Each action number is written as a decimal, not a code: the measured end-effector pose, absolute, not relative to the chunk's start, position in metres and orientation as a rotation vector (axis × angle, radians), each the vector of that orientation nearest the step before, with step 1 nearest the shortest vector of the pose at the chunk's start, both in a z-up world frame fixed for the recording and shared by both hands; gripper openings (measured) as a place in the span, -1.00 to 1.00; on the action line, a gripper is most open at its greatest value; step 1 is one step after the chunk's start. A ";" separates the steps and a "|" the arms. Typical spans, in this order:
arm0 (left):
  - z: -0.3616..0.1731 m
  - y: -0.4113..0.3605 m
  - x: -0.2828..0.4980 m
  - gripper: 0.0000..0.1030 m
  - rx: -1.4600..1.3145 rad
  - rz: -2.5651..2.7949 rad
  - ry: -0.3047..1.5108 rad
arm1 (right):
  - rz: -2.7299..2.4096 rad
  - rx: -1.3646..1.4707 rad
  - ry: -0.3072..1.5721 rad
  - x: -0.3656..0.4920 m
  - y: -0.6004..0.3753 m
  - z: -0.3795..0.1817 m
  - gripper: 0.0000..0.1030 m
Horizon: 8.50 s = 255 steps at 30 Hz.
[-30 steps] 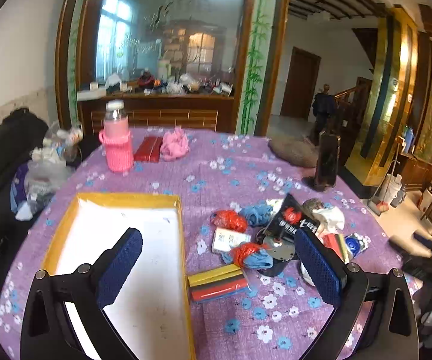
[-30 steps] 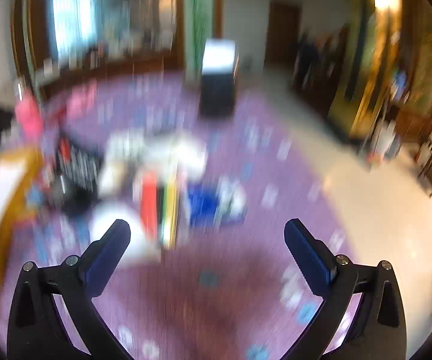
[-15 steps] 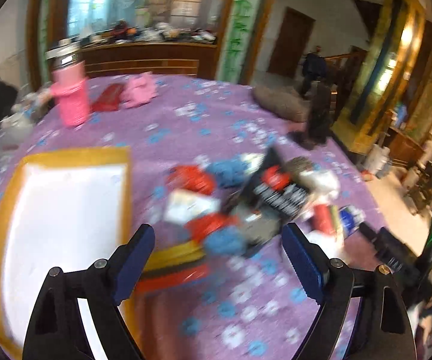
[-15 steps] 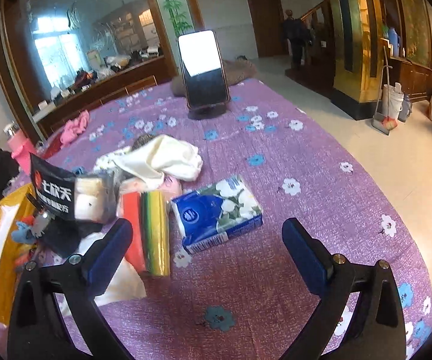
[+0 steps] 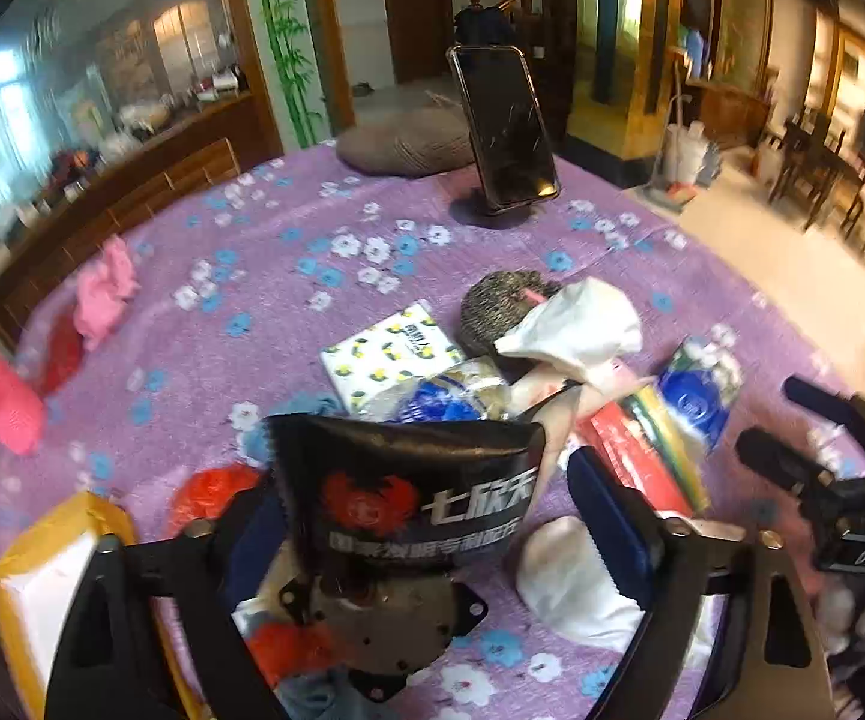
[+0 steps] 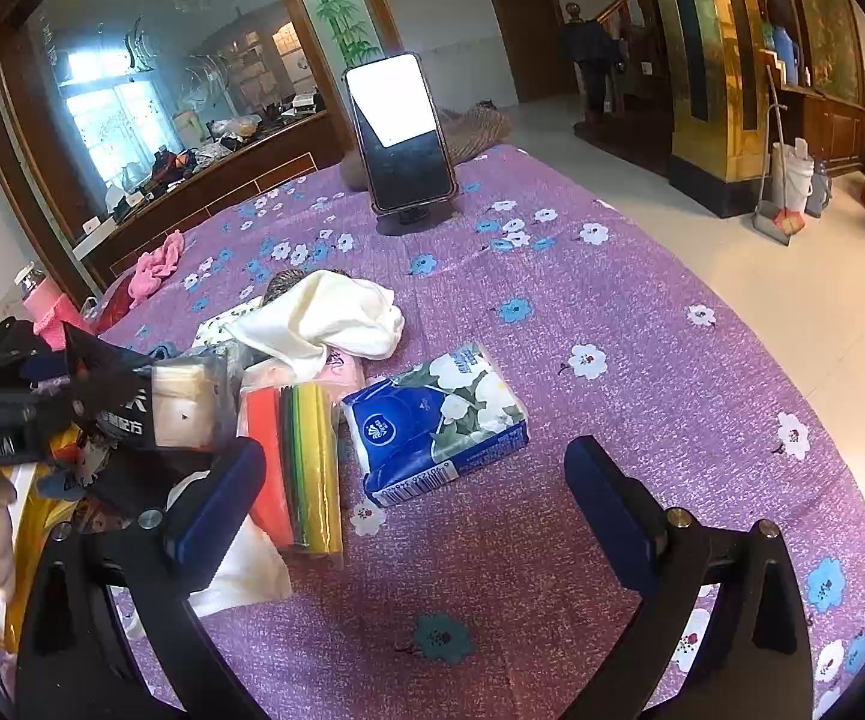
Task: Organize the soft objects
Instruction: 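Grasp the black snack bag with the left tool while the right tool grasps the white cloth, then carry both items into the yellow box and open both tools, then move the left tool back and grasp the bagged yellow-black-red sponges, then grasp the bagged red-green-yellow sponges with the right tool while the left holds its pack, then lower both sponge packs into the yellow box and open both tools, then grasp the blue knitted cloth with red bag using the left tool while the right grasps the beige cloth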
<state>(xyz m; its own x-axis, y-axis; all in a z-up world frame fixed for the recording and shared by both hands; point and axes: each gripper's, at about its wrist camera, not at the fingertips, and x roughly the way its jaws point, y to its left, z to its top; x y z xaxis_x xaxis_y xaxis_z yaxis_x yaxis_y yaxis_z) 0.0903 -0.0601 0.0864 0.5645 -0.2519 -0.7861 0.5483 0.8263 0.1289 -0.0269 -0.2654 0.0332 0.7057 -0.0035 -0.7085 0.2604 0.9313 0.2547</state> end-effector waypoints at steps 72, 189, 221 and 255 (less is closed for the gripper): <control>0.079 0.321 0.096 0.33 -0.492 -0.101 0.772 | 0.431 0.127 1.066 0.148 0.088 0.045 -0.48; 0.025 0.079 -0.007 -0.18 -0.043 -0.513 0.970 | 0.013 0.267 1.004 0.011 -0.202 0.026 -0.32; 0.024 0.319 0.128 -0.16 -0.364 -0.082 1.077 | 0.624 0.178 1.218 0.086 0.109 0.024 -0.29; 0.066 0.161 0.031 0.70 -0.313 -0.429 0.980 | 0.145 0.365 0.878 0.016 -0.179 0.083 0.21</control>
<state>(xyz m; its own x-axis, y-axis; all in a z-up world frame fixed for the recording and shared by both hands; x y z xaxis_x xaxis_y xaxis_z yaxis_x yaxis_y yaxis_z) 0.0311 0.1613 0.0659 0.4844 -0.4839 -0.7288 0.2075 0.8728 -0.4417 0.0164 -0.1786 0.0833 0.6335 0.2720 -0.7244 0.0246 0.9286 0.3702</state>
